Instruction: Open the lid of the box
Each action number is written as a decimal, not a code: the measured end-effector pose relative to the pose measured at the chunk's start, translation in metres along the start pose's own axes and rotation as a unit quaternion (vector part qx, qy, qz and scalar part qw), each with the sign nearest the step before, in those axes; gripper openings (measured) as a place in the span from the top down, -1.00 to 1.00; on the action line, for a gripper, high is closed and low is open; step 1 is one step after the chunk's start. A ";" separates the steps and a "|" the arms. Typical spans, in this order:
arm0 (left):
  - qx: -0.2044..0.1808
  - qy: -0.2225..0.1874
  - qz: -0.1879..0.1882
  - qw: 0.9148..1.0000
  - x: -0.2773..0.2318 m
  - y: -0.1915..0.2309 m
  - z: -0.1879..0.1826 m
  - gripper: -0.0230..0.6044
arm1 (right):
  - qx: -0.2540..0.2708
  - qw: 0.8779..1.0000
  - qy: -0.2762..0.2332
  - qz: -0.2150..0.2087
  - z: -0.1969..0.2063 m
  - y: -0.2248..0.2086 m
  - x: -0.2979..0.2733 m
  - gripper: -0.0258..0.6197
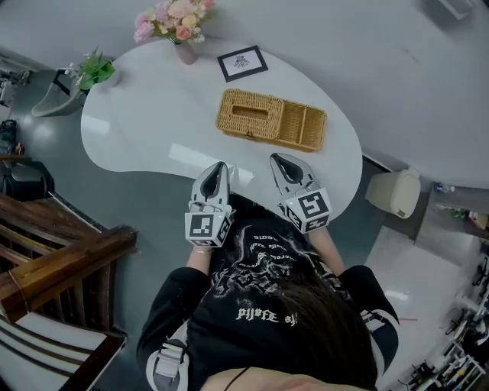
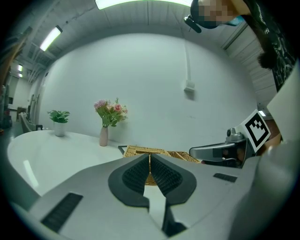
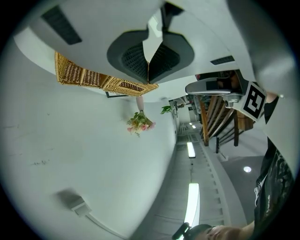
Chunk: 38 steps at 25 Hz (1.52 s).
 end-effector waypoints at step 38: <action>-0.029 0.008 0.135 0.990 -0.088 0.110 -0.006 0.84 | 0.150 0.968 0.186 0.078 -0.017 0.027 -0.115 0.60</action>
Point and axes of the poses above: the fingertips, and each gripper's own axes: x backward along the fingers, y to its left, z out of its underside, the point moved 10 cm from there along x, backward along the fingers, and after that the axes turned 12 degrees about -x, right-handed, at the moved point
